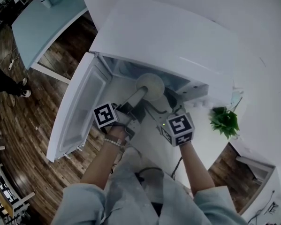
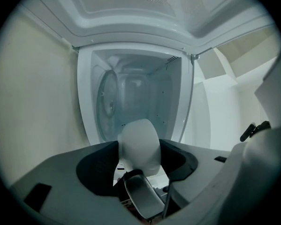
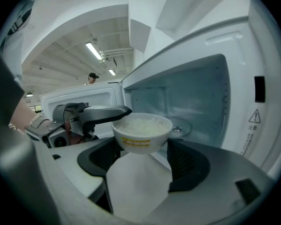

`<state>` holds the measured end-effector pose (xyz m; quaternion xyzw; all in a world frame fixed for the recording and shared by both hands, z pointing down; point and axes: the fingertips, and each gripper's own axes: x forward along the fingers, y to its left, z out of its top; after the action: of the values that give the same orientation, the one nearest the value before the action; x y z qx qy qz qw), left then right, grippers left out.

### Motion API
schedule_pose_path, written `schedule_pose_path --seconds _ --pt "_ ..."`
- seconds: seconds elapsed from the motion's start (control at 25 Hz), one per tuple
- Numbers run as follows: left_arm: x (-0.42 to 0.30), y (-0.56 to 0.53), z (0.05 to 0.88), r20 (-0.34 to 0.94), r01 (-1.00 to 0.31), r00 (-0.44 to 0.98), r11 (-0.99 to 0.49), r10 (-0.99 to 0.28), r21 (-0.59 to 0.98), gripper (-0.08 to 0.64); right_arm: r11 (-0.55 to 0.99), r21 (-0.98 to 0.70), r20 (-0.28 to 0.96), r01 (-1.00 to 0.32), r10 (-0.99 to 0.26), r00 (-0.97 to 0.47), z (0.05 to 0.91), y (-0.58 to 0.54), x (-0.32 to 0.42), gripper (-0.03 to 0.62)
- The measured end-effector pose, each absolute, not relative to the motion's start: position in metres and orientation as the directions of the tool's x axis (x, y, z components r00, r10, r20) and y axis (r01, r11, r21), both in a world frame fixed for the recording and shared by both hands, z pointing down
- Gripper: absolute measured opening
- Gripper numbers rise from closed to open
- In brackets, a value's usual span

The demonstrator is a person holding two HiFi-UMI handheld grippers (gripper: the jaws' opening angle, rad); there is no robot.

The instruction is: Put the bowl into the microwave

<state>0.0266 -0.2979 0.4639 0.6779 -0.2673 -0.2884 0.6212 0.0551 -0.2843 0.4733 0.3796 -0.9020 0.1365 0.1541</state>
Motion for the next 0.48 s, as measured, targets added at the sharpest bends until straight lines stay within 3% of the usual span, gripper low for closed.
schedule_pose_path --seconds 0.48 --pt "0.023 -0.328 0.485 -0.027 -0.013 0.676 -0.049 -0.736 0.999 0.255 0.641 -0.148 0.436 -0.753 -0.641 -0.632 0.494 -0.314 0.051 0.345"
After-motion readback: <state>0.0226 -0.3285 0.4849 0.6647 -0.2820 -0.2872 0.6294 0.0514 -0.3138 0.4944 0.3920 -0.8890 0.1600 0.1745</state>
